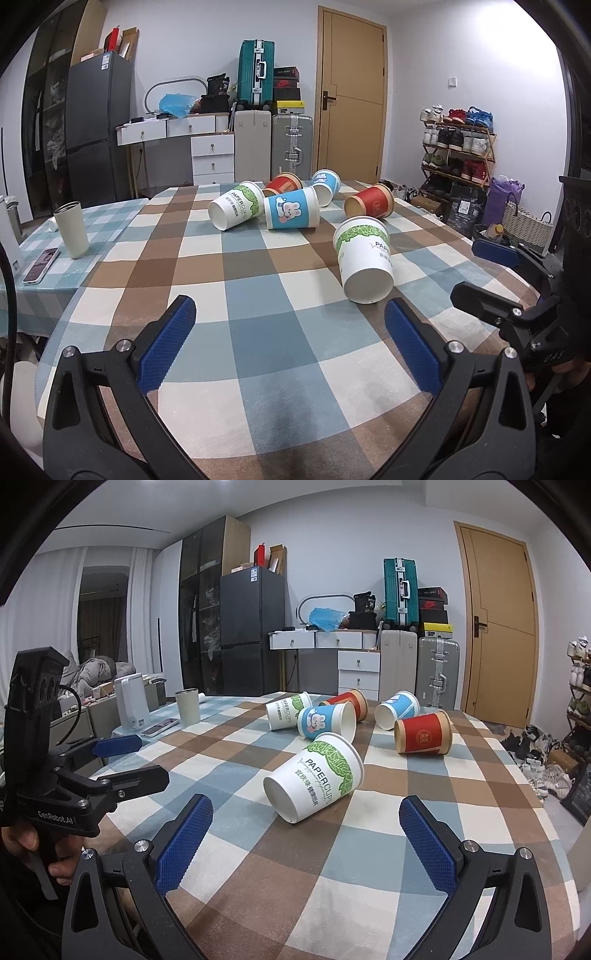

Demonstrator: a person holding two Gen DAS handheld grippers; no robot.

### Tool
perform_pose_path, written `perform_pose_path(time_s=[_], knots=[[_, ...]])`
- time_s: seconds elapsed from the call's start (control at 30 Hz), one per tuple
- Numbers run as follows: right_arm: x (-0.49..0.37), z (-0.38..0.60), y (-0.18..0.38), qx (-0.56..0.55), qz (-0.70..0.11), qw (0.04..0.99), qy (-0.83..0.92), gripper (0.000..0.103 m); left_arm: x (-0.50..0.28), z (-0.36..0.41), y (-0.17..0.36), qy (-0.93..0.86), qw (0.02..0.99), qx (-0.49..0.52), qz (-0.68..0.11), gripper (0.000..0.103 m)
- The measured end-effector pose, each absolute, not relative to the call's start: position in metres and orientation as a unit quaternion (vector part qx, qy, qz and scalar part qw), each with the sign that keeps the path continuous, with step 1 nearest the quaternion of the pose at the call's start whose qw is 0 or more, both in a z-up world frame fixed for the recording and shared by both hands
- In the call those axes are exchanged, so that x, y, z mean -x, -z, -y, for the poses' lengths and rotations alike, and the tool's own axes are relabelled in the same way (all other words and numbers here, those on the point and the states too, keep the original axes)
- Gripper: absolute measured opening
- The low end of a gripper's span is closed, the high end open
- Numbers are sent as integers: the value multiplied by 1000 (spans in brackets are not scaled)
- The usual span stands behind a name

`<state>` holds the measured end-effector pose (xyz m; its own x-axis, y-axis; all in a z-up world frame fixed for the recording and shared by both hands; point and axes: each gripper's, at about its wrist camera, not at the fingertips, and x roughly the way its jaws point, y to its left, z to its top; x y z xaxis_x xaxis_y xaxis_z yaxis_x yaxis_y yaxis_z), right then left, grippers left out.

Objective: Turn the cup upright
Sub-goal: 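Move the left gripper to the white leaf-print cup and close on it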

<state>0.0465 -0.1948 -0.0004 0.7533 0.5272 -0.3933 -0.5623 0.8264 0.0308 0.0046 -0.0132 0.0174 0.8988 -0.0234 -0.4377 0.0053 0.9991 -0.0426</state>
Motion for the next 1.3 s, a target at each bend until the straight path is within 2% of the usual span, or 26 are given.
perform_pose_path(time_s=[0.57,1.3], knots=[[-56,217,-1,33,-212,942,-260,103,-34,32,-23,16,968,13,-249,102],[-65,228,4,29,-220,948,-226,103,-117,55,-10,44,944,8,-327,102]])
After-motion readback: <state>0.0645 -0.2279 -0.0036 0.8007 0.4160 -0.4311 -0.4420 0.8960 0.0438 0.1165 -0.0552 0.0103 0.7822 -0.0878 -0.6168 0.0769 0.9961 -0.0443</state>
